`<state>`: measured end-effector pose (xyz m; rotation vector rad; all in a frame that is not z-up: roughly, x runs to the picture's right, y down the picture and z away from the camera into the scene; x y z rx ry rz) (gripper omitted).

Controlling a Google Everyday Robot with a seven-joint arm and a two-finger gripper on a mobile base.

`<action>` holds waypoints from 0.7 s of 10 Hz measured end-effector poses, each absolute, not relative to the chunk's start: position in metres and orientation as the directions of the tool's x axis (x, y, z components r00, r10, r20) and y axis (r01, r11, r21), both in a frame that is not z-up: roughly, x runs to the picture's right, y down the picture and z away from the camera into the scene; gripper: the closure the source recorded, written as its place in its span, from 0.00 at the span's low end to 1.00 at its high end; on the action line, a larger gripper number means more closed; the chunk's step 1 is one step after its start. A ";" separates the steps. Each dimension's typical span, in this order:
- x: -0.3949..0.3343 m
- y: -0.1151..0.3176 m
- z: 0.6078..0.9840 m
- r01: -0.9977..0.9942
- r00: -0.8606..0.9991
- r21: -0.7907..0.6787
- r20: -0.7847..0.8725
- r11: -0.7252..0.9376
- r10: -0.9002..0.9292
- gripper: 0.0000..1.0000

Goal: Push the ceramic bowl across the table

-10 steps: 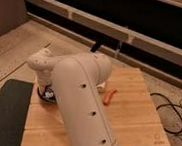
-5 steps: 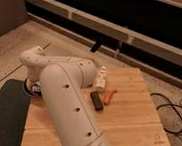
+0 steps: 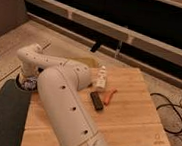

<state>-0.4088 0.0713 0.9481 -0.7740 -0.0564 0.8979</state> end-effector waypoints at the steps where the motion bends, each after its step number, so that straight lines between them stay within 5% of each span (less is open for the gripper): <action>1: -0.417 0.069 0.943 -0.667 0.641 -0.647 -0.243 0.371 0.729 0.35; 7: -0.417 0.066 0.942 -0.658 0.642 -0.654 -0.229 0.373 0.732 0.35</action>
